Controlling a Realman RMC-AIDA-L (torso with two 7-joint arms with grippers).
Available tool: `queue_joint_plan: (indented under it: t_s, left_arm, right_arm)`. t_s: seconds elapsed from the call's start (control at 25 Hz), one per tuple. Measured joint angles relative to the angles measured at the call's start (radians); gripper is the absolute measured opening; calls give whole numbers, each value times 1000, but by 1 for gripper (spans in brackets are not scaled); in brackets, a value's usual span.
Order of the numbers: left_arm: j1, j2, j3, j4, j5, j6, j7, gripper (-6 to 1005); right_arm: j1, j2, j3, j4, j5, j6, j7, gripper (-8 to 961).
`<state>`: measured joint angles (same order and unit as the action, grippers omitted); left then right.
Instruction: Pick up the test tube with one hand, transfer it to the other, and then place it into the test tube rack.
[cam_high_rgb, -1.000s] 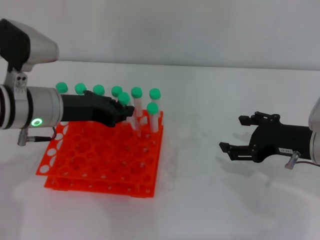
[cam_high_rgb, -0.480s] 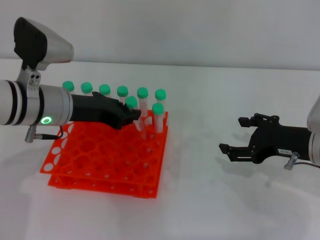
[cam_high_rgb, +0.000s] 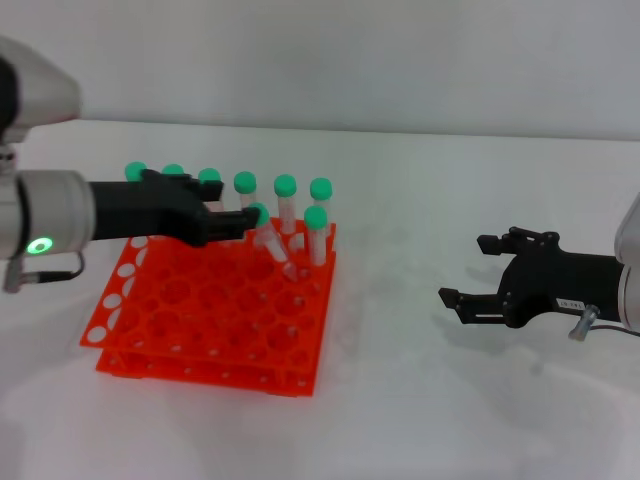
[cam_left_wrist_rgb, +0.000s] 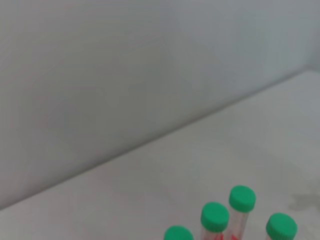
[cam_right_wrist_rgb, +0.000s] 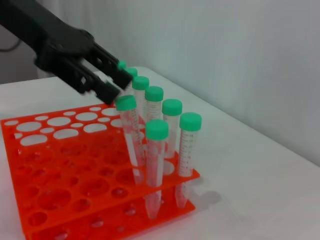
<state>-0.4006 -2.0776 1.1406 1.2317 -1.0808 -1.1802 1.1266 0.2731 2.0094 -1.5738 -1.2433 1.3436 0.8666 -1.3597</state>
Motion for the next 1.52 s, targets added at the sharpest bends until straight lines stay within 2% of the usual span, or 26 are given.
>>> queue_joint_plan:
  t_s: [0.2,0.36,0.52,0.68,0.8,0.92,1.08,1.2,1.52]
  left_arm:
    - [139,0,-13,89,-160,-3,108,598]
    - [261,-3,-12,95,-381,-20,293,632]
    - [370,-4,-14,-11,-649,-81,550,638]
    - [426,-2,-17,-194,-890,-208,812,634]
    - [433,-3,-45,-334,-992,-313,951,632]
    - [415,-1,-102,-477,-1031,-416,1028,631]
    - [400,0,-178,-623,-1037,-511,1124,631]
    - [400,-2,-215,-735,-1040,-557,1220,631]
    - [393,-5,-220,-967,-1124,-597,1425,631]
  right_arm:
    - [-8,-1,5,-1,-4,0,-1,874]
    - [-17,-2,23,-1,3,-6,-19,874]
    - [-40,-3,80,14,85,-7,-98,873]
    - [-49,-5,211,90,252,65,-229,872]
    - [-43,-5,336,205,398,183,-352,871]
    - [-22,-6,519,393,541,374,-535,871]
    - [-13,-5,704,582,589,518,-727,870]
    - [-28,-5,768,673,591,535,-820,869]
    - [-87,-6,893,833,592,574,-985,869]
